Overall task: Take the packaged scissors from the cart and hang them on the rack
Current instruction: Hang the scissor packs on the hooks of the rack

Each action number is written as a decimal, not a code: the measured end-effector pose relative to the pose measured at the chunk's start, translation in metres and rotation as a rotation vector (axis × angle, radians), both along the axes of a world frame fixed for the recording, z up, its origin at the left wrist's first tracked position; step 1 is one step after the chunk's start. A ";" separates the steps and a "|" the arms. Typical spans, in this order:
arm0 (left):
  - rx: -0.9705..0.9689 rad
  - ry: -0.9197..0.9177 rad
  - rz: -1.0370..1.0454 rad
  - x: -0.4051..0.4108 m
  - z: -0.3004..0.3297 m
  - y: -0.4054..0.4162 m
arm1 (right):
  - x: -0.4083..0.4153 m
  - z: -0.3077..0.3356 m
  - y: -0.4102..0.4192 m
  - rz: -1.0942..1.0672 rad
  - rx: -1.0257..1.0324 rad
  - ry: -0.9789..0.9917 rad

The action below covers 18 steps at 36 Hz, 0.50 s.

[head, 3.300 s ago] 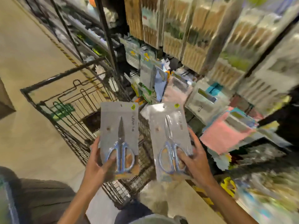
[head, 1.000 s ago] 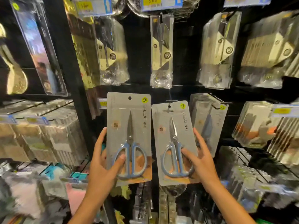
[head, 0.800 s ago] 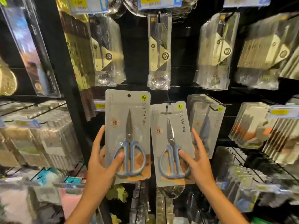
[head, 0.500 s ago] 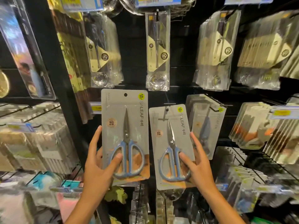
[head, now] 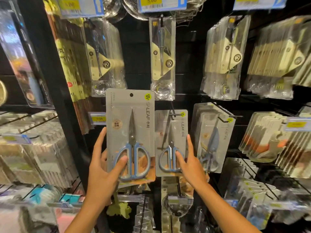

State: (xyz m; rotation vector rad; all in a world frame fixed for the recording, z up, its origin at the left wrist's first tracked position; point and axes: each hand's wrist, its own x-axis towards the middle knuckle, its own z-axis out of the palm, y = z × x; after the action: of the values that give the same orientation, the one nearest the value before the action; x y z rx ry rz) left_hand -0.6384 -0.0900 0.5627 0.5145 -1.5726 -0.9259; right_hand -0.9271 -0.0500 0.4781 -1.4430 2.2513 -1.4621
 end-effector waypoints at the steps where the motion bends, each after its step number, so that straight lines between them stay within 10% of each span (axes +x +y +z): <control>1: -0.001 0.004 -0.001 0.000 0.001 -0.002 | -0.003 0.002 -0.006 -0.003 0.032 0.012; 18: -0.071 0.053 0.004 0.010 0.014 -0.024 | -0.024 0.040 -0.076 -0.019 0.290 -0.054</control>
State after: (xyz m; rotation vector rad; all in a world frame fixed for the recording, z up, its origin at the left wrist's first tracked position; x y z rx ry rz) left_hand -0.6279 -0.1141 0.5764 0.4397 -1.5496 -0.8710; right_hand -0.9509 -0.1257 0.5186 -1.2813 2.3306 -1.1058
